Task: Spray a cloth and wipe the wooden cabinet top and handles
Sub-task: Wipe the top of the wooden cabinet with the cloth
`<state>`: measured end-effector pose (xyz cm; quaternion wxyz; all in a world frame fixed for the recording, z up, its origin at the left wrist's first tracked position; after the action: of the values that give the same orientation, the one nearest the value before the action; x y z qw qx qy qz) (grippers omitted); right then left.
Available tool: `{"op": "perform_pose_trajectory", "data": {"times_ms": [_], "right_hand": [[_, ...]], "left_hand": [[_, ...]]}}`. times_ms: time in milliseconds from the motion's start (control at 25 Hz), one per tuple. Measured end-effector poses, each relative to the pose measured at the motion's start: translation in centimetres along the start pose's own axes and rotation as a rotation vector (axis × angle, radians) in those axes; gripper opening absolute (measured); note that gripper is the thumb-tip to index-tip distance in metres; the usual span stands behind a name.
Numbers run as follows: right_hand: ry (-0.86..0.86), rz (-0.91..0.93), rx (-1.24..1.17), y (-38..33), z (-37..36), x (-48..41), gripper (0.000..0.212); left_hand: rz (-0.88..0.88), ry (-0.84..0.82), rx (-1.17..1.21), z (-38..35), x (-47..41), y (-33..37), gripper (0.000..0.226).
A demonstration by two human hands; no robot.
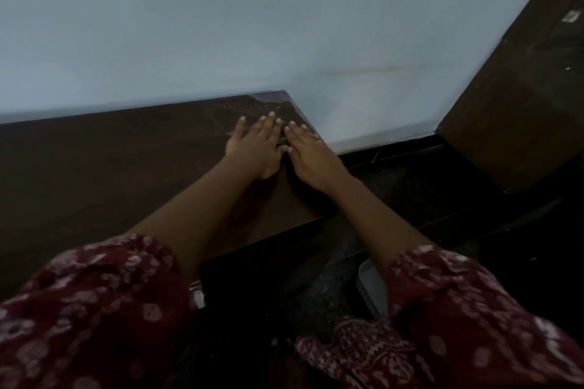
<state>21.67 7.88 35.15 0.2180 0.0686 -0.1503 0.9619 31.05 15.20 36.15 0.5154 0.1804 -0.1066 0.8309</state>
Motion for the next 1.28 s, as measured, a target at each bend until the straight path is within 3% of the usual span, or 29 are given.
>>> {"op": "perform_pose_trajectory", "data": {"times_ms": [160,320,520,680,960,1280], "right_hand": [[0.015,0.116,-0.011,-3.2,-1.7,0.7,0.053],[0.025,0.225,0.026,-1.7,-2.4,5.7,0.053],[0.092,0.110,0.072,3.6,-1.5,9.9,0.068],[0.051,0.054,0.011,5.7,-0.2,8.7,0.053],[0.000,0.030,-0.021,3.4,1.2,-0.5,0.050],[0.059,0.172,0.053,-7.8,-1.5,-5.8,0.051]], "left_hand": [[0.049,-0.045,-0.008,-0.8,2.6,-3.0,0.059],[-0.007,-0.014,0.057,-2.5,5.7,-0.6,0.059],[-0.143,0.057,0.131,-2.4,4.3,6.6,0.058],[-0.130,0.092,0.092,-1.8,1.6,7.9,0.058],[0.008,0.067,0.082,0.5,-2.9,1.5,0.058],[0.225,0.023,0.120,-0.7,1.4,-9.5,0.056]]}}
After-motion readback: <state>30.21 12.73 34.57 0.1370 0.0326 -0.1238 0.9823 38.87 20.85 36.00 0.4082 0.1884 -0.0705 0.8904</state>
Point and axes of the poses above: each hand's wrist, its own x-axis away from the middle knuckle, its own z-axis out of the back of the hand, y = z × x, the point moved 2 cm from there along -x, towards the middle knuckle, and after that the axes turned 15 degrees about -y, right-handed, at the moved point
